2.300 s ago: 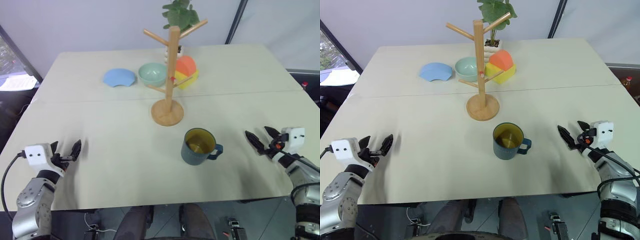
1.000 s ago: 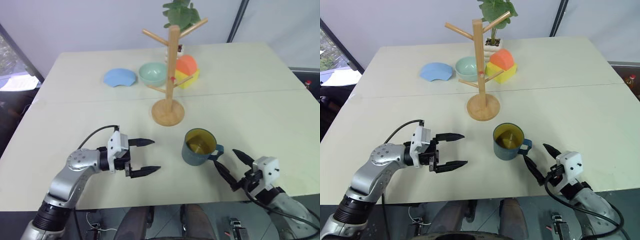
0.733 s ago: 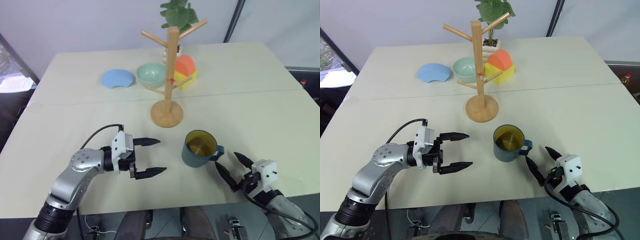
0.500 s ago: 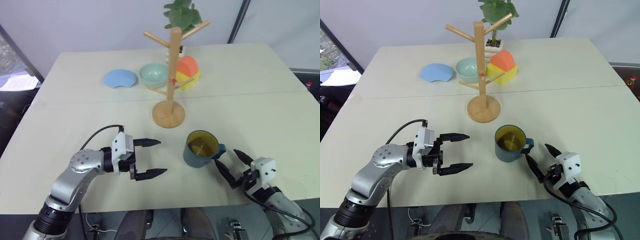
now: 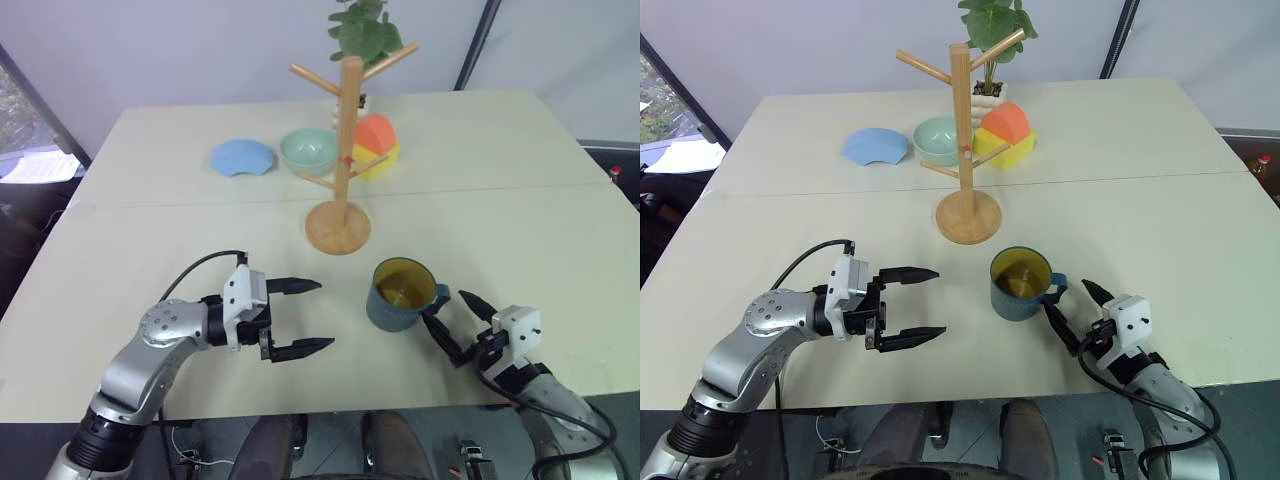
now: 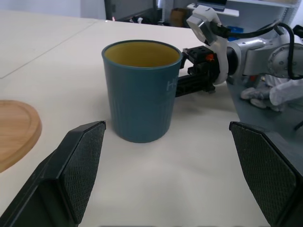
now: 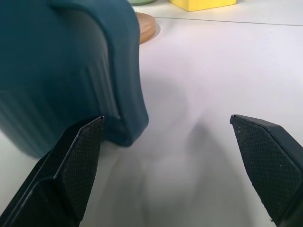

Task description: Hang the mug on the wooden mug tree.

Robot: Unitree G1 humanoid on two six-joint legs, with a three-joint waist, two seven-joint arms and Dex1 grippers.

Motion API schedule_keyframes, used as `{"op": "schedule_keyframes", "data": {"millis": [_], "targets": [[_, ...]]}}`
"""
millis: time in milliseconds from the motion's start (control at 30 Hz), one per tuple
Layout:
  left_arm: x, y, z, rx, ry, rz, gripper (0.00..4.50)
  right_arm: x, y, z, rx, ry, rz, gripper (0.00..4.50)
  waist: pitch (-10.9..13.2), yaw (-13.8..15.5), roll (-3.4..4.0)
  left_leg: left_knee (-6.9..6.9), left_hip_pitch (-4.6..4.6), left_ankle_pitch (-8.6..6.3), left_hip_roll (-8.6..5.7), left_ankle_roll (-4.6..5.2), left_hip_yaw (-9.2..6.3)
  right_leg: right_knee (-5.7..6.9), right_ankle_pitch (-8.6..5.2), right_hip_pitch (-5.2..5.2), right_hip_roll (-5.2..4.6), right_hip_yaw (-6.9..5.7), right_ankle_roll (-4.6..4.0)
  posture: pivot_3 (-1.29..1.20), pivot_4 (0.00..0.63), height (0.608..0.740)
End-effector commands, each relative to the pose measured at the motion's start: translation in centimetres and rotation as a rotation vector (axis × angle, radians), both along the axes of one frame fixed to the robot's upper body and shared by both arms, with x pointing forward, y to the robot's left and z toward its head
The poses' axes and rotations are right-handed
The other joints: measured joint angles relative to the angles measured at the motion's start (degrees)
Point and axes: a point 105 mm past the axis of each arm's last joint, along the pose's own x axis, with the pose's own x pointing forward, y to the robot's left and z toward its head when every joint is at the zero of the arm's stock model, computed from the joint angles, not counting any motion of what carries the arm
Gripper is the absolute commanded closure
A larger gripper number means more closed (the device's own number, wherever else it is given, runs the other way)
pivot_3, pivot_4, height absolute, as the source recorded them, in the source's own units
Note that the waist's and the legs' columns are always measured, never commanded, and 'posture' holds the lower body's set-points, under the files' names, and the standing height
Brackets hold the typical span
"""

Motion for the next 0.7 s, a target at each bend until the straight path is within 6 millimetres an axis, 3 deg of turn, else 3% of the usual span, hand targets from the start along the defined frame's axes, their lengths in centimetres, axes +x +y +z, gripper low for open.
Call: {"op": "schedule_keyframes", "data": {"millis": [33,100,200,433,567,700], "targets": [[-0.4,-0.1,0.8,-0.011,-0.04,-0.005,0.0,0.4,0.5,1.1,-0.002,-0.038,0.018,0.08,0.0,0.0,0.0,0.02,-0.01,0.0,-0.01,0.0,0.0,-0.03,0.0,0.0,0.0,0.0,0.0,0.0,0.15,0.74],[-0.4,0.0,0.8,-0.011,-0.042,0.0,0.0,0.6,0.8,1.1,0.008,-0.034,0.027,0.08,0.0,0.0,-0.01,0.05,-0.01,0.01,-0.03,0.01,0.0,-0.05,-0.01,0.0,0.01,0.0,0.02,0.0,0.15,0.74],[-0.4,0.1,0.8,-0.01,-0.045,0.006,0.0,0.8,1.0,1.0,0.021,-0.029,0.041,0.86,0.0,0.0,-0.02,0.05,-0.01,0.01,-0.04,0.02,0.0,-0.07,-0.01,0.04,0.01,-0.01,0.04,0.0,0.15,0.74],[-0.3,0.3,0.8,-0.008,-0.049,0.018,0.0,0.8,1.3,1.1,0.028,-0.029,0.074,4.44,0.0,0.0,-0.02,0.1,0.03,0.0,-0.03,0.01,0.0,-0.04,0.0,0.12,0.0,-0.01,0.04,0.0,0.15,0.74],[-0.3,0.4,0.7,-0.009,-0.05,0.024,0.0,0.8,1.5,1.4,0.013,-0.04,0.097,4.49,0.0,0.0,-0.03,0.1,0.03,0.0,-0.02,0.0,-0.01,-0.02,0.0,0.13,-0.01,-0.01,0.04,0.0,0.15,0.74],[0.1,0.9,0.5,-0.005,-0.052,0.052,0.0,1.2,3.3,4.0,-0.139,-0.099,0.223,4.49,0.0,-0.2,-0.02,0.11,0.03,0.0,-0.03,0.01,-0.01,-0.02,0.0,0.09,-0.01,-0.01,0.04,0.0,0.15,0.74]]}}
